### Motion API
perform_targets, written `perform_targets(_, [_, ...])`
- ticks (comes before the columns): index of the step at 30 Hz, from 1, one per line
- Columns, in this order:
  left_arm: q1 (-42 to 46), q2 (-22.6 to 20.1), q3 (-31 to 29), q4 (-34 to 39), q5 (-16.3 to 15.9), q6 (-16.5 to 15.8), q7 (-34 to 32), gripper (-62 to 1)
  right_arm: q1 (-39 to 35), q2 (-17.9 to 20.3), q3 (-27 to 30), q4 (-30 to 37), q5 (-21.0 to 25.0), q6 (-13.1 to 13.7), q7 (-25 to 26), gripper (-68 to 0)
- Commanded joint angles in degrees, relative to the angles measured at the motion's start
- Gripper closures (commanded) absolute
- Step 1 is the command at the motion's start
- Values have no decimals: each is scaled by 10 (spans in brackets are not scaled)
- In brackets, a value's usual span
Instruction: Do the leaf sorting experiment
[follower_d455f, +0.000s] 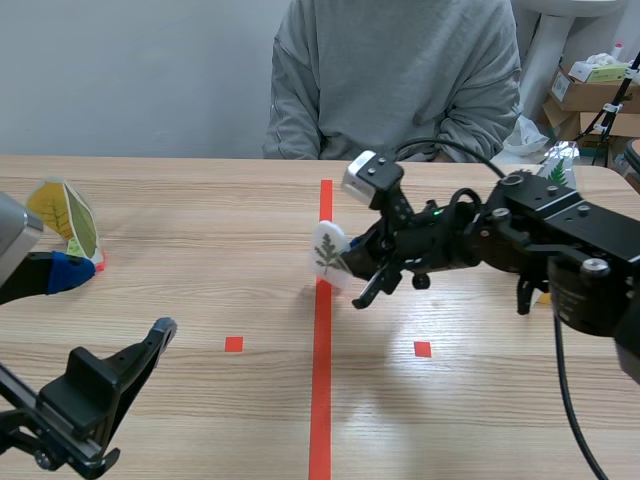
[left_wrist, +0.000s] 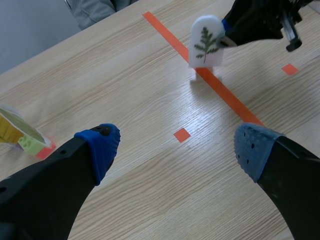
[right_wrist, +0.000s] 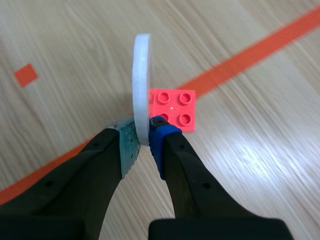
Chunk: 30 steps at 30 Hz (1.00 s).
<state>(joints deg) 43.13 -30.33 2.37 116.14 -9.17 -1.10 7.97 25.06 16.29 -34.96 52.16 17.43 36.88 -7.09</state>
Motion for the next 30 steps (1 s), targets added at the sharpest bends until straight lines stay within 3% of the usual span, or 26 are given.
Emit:
perform_targets(1, [0,1,-2,6,-2,1,-9,-495,-12,17,24,27,14,2,0,-19])
perform_targets(7, [0,1,-2,6,-2,1,-9,-495,-67,28,104,54,38,0,-36,-19])
perform_targets(16, [0,1,-2,6,-3,1,-9,-495,-137,28,216,54,73,-28,-59,-14])
perform_targets(30, [0,1,-2,6,-3,1,-10,-495,-210,28,401,60,65,-30,-66,-15])
